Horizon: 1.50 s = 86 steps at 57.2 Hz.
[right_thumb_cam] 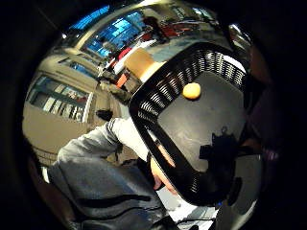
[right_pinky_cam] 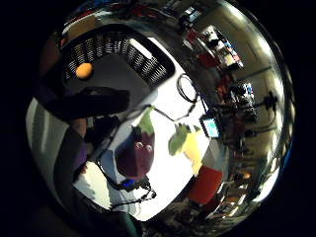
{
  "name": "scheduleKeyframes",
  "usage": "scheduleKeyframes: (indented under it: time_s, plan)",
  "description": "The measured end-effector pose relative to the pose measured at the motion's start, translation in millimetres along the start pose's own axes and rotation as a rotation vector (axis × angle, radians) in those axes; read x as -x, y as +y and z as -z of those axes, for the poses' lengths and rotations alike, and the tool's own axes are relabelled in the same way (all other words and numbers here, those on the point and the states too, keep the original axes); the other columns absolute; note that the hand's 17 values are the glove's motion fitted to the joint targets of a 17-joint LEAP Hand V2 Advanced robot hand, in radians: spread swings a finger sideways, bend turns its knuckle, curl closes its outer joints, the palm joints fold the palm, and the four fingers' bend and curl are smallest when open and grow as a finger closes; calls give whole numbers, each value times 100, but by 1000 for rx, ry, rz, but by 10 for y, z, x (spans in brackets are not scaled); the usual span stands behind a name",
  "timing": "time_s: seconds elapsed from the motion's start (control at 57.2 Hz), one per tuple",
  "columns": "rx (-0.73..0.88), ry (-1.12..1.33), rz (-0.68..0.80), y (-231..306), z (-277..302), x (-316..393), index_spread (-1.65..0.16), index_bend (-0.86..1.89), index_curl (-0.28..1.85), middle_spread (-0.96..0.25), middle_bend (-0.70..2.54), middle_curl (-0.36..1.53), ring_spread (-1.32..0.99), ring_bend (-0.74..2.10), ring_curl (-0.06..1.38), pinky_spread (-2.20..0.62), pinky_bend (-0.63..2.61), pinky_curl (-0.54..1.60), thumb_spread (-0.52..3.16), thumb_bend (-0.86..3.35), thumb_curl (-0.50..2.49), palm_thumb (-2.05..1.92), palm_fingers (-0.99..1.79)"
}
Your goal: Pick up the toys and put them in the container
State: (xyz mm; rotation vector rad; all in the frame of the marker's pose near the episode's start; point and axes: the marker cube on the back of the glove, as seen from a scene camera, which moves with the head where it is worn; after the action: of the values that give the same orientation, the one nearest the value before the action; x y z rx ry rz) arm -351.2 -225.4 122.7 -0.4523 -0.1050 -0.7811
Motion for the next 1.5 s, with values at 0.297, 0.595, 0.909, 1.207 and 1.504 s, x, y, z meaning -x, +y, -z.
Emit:
scheduleKeyframes:
  time_s: [0.297, 0.595, 0.909, 1.207, 1.504]
  plan:
    - [26, 65, 96, -112, -136, 12, -26, 44, 113, -35, 72, 93, -43, 100, 73, -38, 121, 51, 78, 27, 94, 83, 54]
    - [76, -48, 43, 47, -66, -39, -28, 20, 105, -24, 39, 88, -29, 72, 70, -22, 132, 54, 109, 1, 75, 39, -23]
    - [101, -68, -302, 875, -5, -1143, -30, 9, 65, -1, 19, 64, -15, 44, 52, -3, 114, 41, 125, -1, 50, 13, -7]
    - [392, -47, -487, 1174, -810, -1293, -27, 7, 44, 3, 18, 59, -12, 52, 52, -1, 121, 39, 134, 1, 43, 22, -9]
    - [514, -131, -594, 1100, -1232, -1186, -27, 7, 30, 7, 8, 42, -6, 56, 51, -3, 142, 43, 139, 1, 41, 30, -14]
